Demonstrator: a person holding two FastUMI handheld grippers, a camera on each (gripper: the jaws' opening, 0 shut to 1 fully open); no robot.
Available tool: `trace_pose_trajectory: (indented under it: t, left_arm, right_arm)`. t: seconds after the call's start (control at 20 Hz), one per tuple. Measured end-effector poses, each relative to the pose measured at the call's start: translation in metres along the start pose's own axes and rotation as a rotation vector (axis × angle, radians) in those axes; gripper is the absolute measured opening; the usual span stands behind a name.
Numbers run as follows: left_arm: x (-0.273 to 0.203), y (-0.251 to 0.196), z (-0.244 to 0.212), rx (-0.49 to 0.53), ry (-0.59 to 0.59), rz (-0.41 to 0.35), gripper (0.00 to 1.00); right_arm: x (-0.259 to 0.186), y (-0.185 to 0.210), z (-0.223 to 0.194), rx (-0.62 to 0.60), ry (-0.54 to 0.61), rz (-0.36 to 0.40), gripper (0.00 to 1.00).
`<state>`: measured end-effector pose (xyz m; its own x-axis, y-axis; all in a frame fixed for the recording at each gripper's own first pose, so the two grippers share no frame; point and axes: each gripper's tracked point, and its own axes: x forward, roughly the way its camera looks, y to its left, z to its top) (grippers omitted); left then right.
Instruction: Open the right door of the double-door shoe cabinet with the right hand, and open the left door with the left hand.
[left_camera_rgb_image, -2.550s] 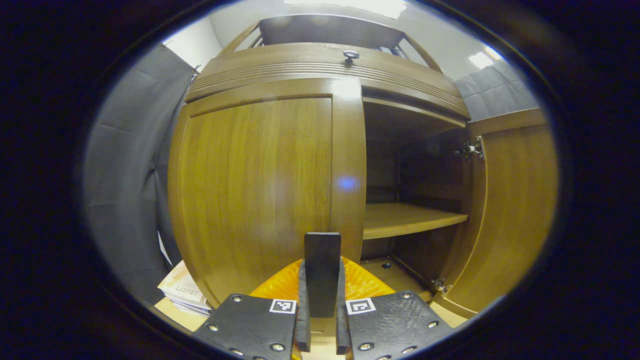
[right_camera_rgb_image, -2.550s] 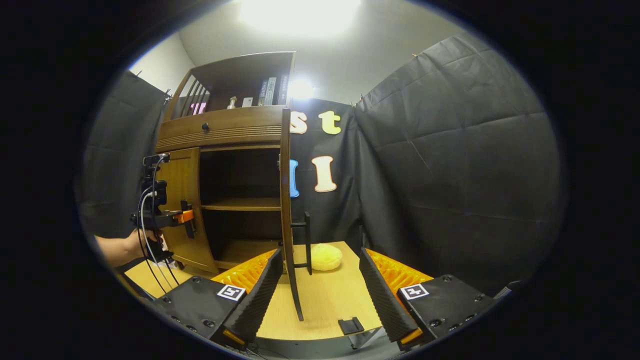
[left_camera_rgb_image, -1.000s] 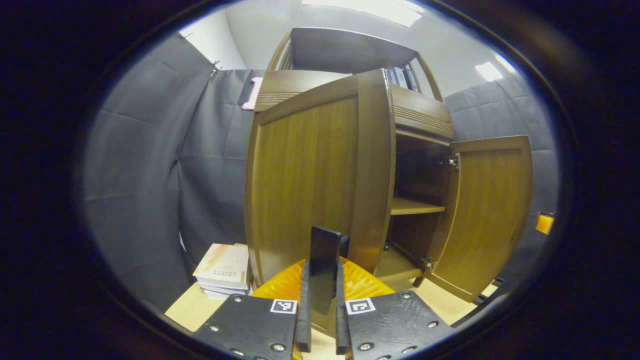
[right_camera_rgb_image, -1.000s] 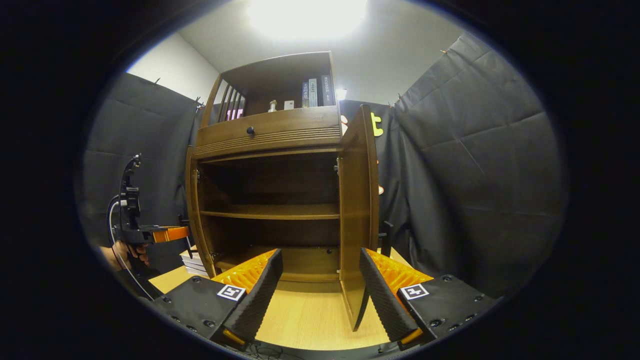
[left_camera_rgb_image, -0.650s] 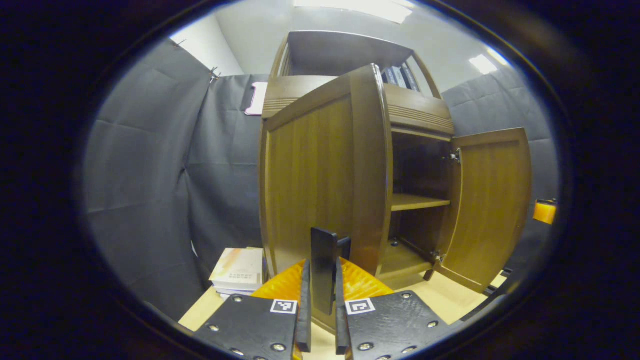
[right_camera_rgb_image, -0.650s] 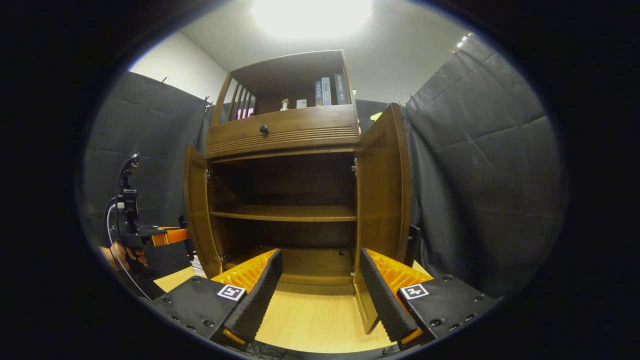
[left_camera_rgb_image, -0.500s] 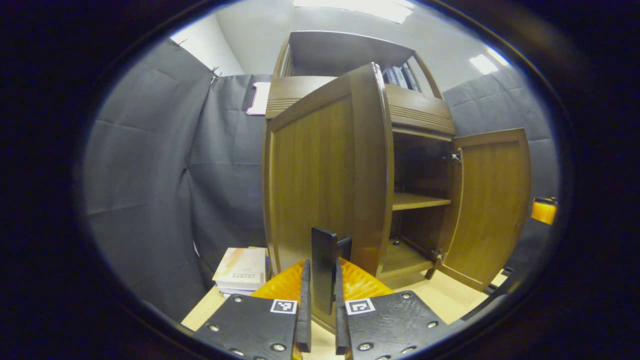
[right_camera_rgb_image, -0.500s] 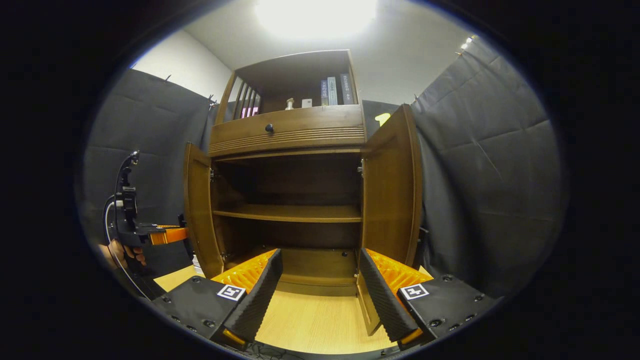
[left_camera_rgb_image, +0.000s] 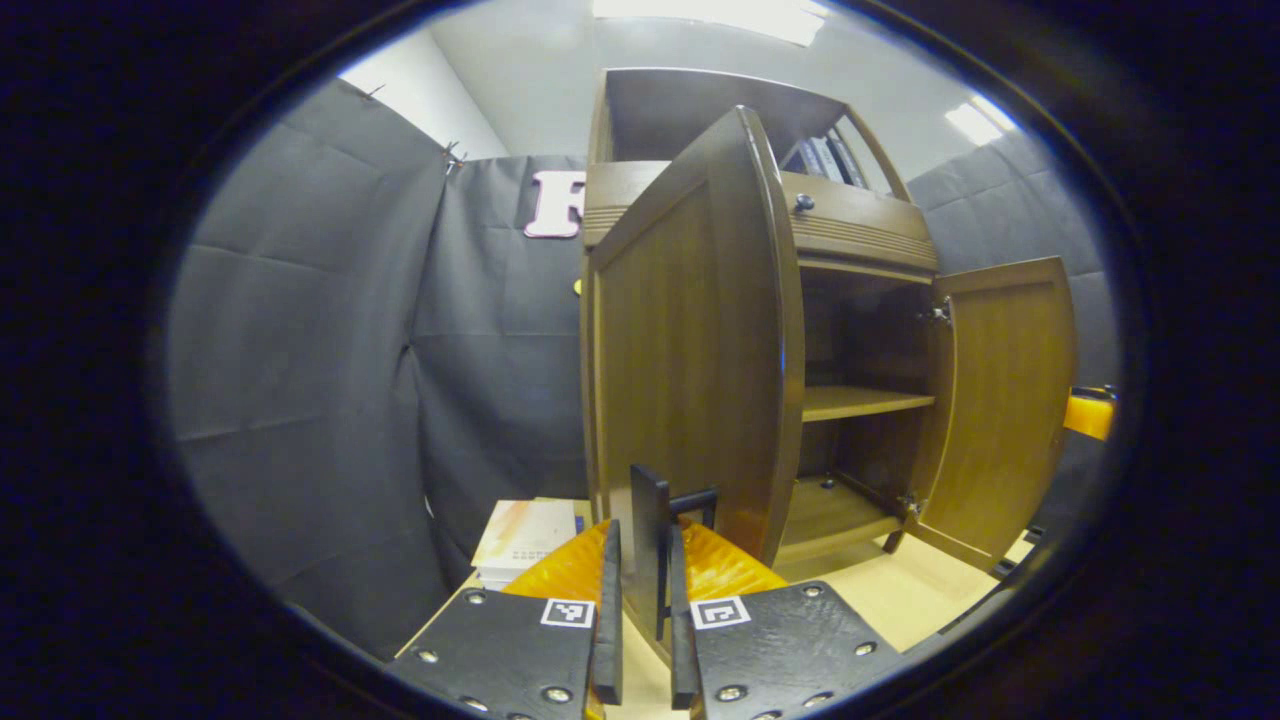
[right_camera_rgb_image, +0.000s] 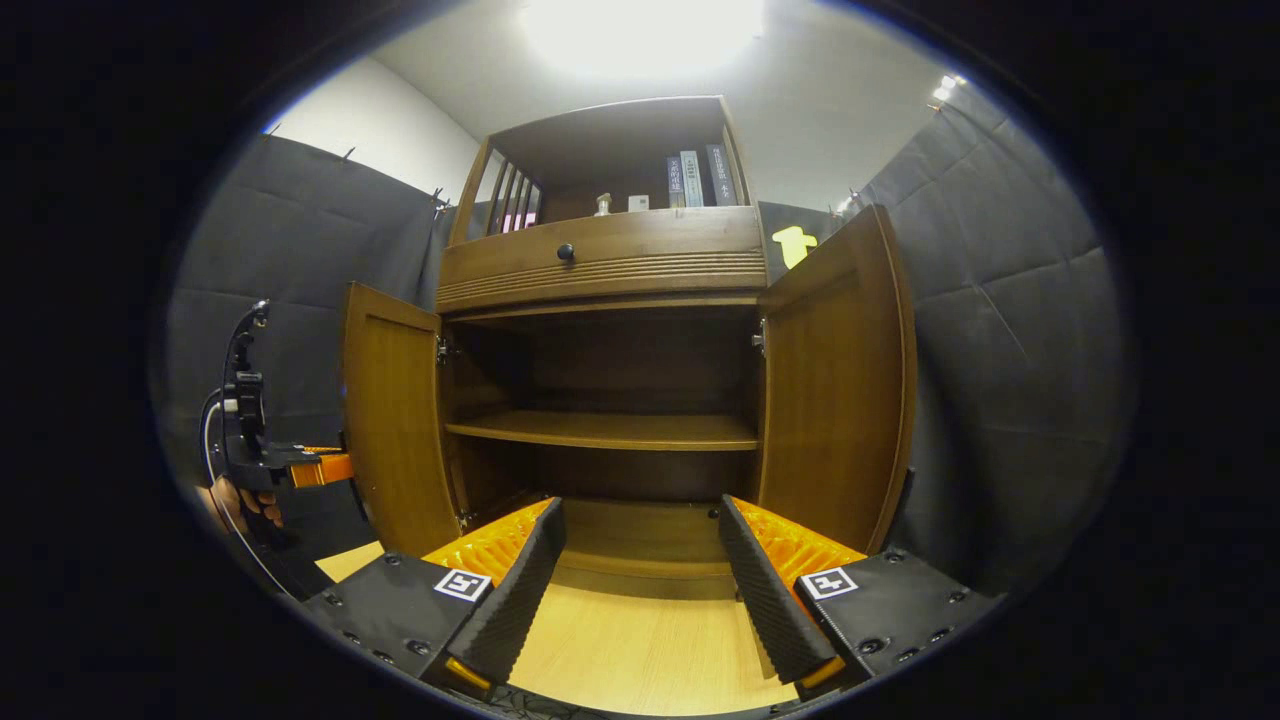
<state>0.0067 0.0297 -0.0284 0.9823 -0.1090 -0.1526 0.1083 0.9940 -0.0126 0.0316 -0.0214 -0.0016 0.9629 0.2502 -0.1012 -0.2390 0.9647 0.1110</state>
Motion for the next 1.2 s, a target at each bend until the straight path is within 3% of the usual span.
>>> trace_pose_trajectory:
  t: [0.05, 0.1, 0.15, 0.55, 0.8, 0.85, 0.95, 1.0, 1.05, 1.2]
  left_arm:
    - [0.006, 0.004, -0.004, 0.005, 0.011, 0.003, 0.22]
    - [-0.001, 0.007, -0.004, 0.007, 0.008, 0.012, 0.20]
    - [0.000, 0.009, -0.002, 0.010, 0.005, 0.017, 0.19]
    - [0.001, 0.023, -0.001, 0.031, -0.007, 0.049, 0.17]
    - [0.001, 0.033, -0.001, -0.001, -0.013, 0.071, 0.17]
    - [0.002, 0.030, 0.000, -0.001, -0.015, 0.067, 0.17]
    - [0.002, 0.031, -0.001, 0.010, -0.018, 0.056, 0.19]
    - [-0.001, 0.036, -0.002, 0.011, -0.016, 0.059, 0.21]
    - [-0.004, 0.039, 0.000, 0.007, -0.016, 0.076, 0.19]
    - [-0.007, 0.052, 0.008, 0.022, -0.049, 0.157, 0.18]
  right_arm:
    - [0.003, 0.003, -0.001, 0.003, 0.001, 0.003, 0.96]
    - [0.006, 0.006, -0.002, 0.006, 0.003, 0.008, 0.92]
    - [0.009, 0.009, -0.002, 0.011, 0.002, 0.013, 0.96]
    - [0.023, 0.037, -0.009, 0.009, 0.010, 0.039, 0.92]
    - [0.021, 0.040, -0.010, 0.019, 0.005, 0.001, 0.92]
    - [0.018, 0.040, -0.013, 0.019, 0.005, -0.009, 0.96]
    - [0.014, 0.037, -0.016, 0.007, 0.006, -0.030, 0.92]
    - [0.011, 0.036, -0.016, 0.003, 0.002, -0.040, 0.96]
    - [0.007, 0.035, -0.014, 0.003, -0.005, -0.045, 0.92]
    - [-0.002, 0.024, -0.007, 0.001, -0.031, -0.061, 0.92]
